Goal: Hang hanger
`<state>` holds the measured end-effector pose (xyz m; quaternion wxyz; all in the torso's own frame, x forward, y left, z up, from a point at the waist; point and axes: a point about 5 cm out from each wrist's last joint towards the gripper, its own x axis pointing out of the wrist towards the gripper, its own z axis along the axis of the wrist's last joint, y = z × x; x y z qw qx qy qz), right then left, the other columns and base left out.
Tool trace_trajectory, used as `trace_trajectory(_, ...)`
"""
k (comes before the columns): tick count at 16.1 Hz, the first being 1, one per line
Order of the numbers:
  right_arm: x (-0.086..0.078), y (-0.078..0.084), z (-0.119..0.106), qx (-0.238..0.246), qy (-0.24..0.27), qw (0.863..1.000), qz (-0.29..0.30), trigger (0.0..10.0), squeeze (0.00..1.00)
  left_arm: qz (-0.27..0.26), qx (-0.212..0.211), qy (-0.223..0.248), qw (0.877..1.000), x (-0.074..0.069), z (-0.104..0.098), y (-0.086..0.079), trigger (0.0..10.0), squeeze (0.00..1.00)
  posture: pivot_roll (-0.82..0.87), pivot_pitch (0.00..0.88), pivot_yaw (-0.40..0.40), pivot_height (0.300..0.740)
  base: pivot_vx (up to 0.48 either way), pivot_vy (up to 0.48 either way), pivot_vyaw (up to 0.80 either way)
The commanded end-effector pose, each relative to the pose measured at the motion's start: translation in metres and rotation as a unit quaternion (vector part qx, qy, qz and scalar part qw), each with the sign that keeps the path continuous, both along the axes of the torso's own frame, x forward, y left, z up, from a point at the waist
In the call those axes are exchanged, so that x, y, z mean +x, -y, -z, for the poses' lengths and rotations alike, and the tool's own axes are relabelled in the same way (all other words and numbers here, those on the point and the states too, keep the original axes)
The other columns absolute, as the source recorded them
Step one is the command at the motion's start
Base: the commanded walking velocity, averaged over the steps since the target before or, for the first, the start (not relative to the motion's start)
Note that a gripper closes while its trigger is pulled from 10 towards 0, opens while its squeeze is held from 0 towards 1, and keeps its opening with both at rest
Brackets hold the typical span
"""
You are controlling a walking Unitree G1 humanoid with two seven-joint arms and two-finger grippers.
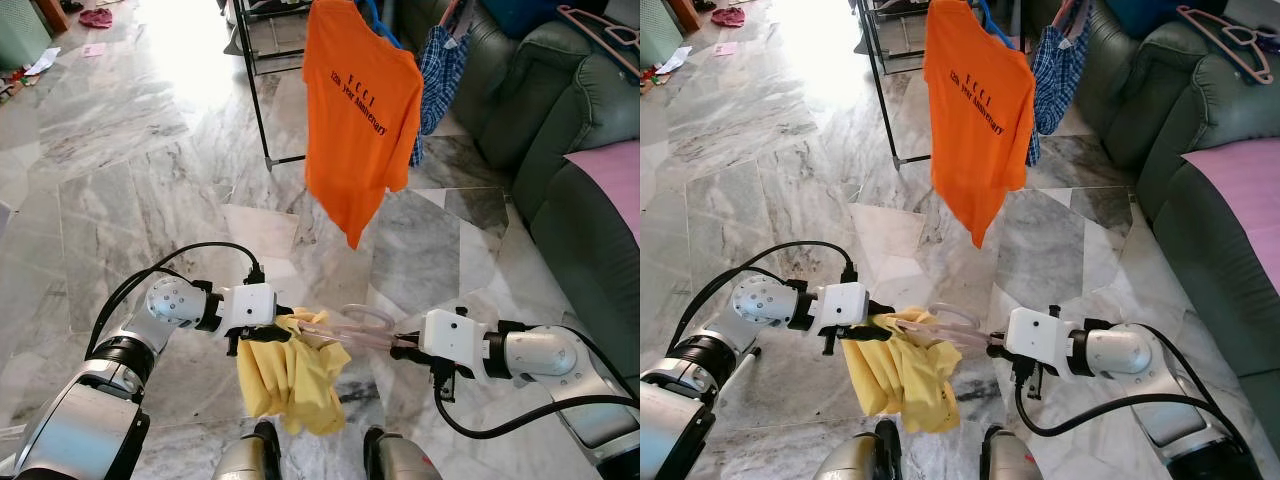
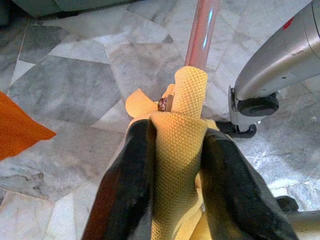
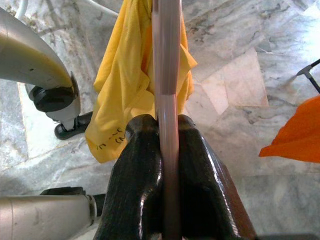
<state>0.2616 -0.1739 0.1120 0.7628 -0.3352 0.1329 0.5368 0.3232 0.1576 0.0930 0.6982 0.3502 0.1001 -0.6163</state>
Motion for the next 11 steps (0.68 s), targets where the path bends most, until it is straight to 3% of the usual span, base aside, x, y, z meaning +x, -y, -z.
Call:
trace_trajectory(1, 0.0003, -0.0073, -0.0039, 0.009, 0.013, 1.0, -0.018, 0.0, 0.0, 0.003, 0.018, -0.015, 1.0, -0.0041, 0.0069, -0.0037, 0.0, 0.0, -0.26, 0.226, 0.075, 0.74, 0.0, 0.0, 0.0)
trace_trajectory(11, 0.0045, -0.0079, -0.0025, 0.01, 0.028, 0.999, -0.012, 0.0, 0.0, 0.001, 0.038, -0.039, 0.999, -0.0095, 0.0152, -0.0103, 0.0, 0.0, -0.25, 0.221, 0.077, 0.74, 0.0, 0.0, 0.0)
